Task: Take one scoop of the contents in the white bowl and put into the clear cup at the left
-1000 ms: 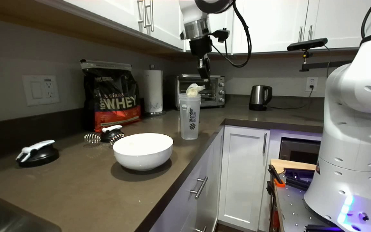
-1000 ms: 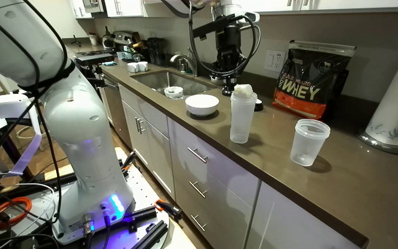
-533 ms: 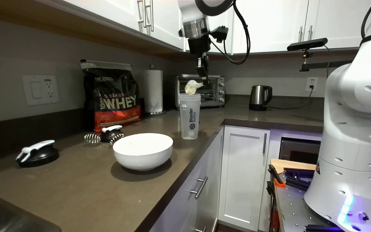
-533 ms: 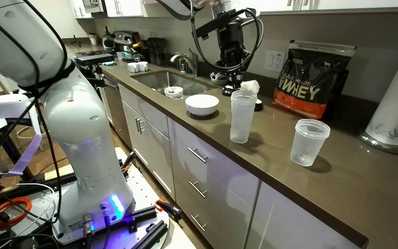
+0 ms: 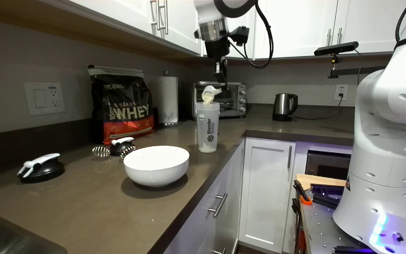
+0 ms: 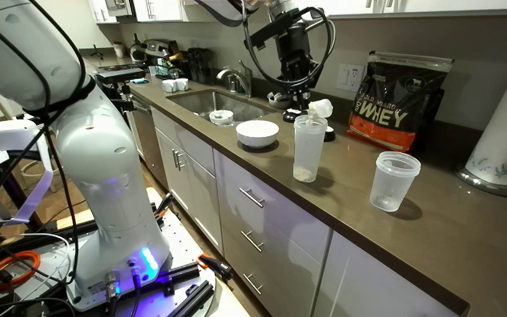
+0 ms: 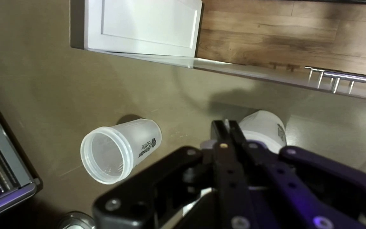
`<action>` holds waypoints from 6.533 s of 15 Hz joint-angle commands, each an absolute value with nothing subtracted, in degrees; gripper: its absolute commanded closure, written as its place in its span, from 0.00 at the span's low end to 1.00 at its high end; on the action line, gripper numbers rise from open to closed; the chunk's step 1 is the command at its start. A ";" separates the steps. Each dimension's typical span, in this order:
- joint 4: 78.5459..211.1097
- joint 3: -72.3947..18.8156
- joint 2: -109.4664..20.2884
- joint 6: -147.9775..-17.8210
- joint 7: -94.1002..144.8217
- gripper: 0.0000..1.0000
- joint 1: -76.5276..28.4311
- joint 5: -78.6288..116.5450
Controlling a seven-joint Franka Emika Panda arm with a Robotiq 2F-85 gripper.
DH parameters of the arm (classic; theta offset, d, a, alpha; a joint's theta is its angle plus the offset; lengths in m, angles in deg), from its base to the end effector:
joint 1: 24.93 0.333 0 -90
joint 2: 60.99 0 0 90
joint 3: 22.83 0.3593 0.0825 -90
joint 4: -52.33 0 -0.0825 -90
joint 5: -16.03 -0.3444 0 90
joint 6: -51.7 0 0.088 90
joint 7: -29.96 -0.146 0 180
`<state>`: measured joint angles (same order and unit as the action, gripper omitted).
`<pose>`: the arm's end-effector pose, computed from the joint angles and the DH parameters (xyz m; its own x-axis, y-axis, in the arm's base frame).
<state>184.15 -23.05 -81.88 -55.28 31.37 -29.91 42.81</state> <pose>0.3760 -0.0859 0.5118 0.9920 0.0643 -0.1083 0.1040 -0.9029 0.4171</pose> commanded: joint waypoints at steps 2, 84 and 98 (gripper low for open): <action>184.53 -22.76 -82.46 -55.77 29.68 0.99 -29.61 44.80; 183.86 -23.81 -83.70 -60.76 35.83 0.99 -20.76 7.96; 183.33 -18.36 -73.39 -64.23 36.05 0.99 -17.46 10.17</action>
<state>183.94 -18.80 -76.51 -62.32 34.33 -17.16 9.41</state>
